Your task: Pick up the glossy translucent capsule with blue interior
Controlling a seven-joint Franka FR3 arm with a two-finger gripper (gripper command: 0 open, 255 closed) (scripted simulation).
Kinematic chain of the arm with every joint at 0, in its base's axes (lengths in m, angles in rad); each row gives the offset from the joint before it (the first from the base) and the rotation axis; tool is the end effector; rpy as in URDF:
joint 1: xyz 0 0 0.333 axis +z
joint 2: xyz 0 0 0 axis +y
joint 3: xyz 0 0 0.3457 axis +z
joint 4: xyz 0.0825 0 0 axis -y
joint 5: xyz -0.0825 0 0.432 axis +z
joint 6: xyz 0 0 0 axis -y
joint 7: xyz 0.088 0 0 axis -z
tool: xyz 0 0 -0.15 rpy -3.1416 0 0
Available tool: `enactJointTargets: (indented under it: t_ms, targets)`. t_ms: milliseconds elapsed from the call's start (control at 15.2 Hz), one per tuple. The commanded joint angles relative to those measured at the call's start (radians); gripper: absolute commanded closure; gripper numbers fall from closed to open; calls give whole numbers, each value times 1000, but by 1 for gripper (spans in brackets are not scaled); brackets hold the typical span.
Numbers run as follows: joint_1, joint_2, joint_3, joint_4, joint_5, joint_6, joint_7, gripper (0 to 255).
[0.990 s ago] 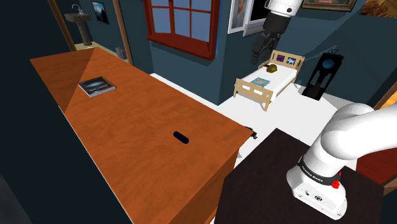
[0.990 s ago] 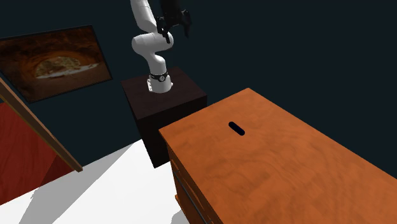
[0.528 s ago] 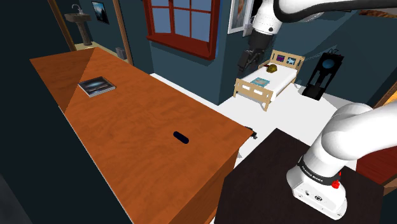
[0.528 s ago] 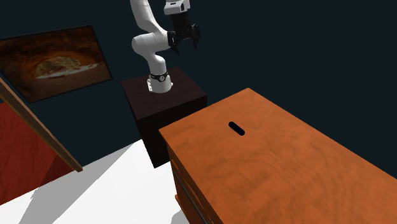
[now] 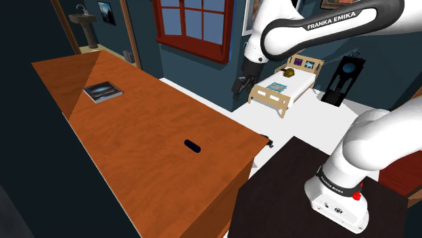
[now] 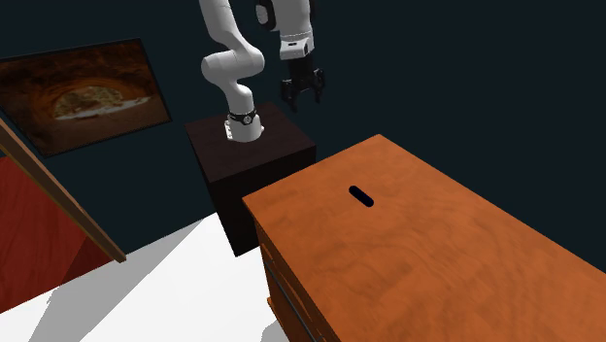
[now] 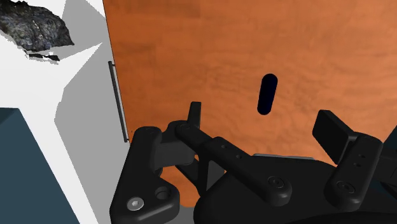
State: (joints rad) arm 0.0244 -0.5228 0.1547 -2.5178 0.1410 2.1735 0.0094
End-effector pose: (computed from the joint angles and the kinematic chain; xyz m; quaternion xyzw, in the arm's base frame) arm 0.4322 0.0878 0.4364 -0.9950 -0.0429 -0.0854 0.0302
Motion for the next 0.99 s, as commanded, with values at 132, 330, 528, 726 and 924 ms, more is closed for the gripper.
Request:
enactJointTargets:
  t_ms: [132,330,528,726,924]
  targets:
    - [6,118,50,-23,-9,155,37,0]
    - [2,225,90,-15,-33,262,77,0]
    - [-8,341,128,7,-82,362,133,0]
    - [-19,465,160,44,-167,450,212,0]
    - [-16,594,169,96,-291,522,318,0]
